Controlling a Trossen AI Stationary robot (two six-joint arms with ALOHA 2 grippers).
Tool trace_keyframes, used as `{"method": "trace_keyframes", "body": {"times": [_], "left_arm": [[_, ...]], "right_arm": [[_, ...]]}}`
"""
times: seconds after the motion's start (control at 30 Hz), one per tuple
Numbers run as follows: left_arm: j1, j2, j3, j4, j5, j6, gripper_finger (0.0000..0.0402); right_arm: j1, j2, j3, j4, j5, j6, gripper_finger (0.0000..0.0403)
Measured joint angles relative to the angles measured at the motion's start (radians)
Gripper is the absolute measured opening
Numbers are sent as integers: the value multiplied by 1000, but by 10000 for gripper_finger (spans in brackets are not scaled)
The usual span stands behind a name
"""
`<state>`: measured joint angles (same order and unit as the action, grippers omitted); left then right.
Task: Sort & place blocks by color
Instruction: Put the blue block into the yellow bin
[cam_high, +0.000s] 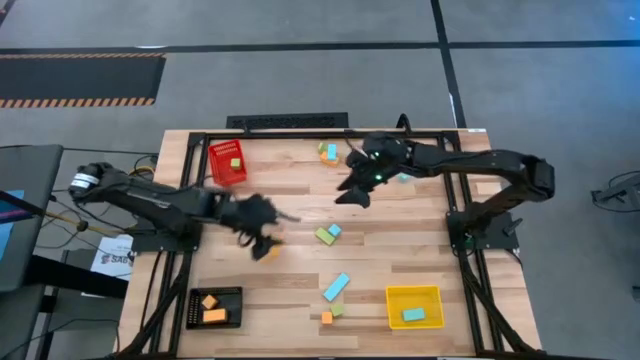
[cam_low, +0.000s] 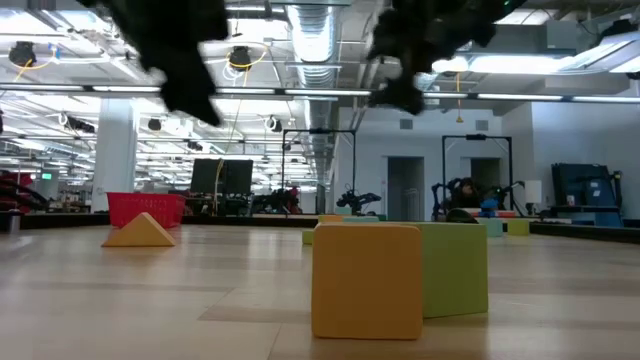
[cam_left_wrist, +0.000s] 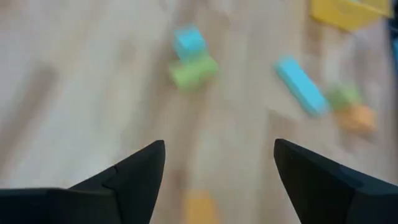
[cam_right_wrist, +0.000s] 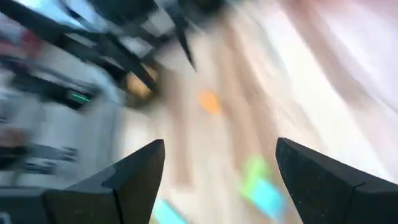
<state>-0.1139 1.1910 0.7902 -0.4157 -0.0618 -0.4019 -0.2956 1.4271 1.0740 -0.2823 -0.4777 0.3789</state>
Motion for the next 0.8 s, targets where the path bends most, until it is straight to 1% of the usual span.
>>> {"method": "trace_keyframes", "body": {"times": [0.1,0.17,0.27,0.33,0.43,0.57,0.67,0.8], "left_arm": [[119,92,0,163,8,136,280],[187,164,0,315,38,163,277],[254,275,3,522,101,81,275],[259,347,42,555,134,36,272],[237,447,129,499,163,42,265],[198,568,276,349,153,38,253],[192,628,379,229,153,-2,245],[193,683,475,122,120,-75,236]], "right_arm": [[18,-40,0,-209,139,-37,327],[33,-65,0,-326,211,-39,327],[61,-95,0,-456,299,-13,326],[77,-112,0,-542,354,23,327],[103,-139,0,-663,411,80,327],[137,-170,0,-765,467,119,327],[157,-191,0,-791,511,128,326],[165,-214,0,-791,516,90,327]]}}
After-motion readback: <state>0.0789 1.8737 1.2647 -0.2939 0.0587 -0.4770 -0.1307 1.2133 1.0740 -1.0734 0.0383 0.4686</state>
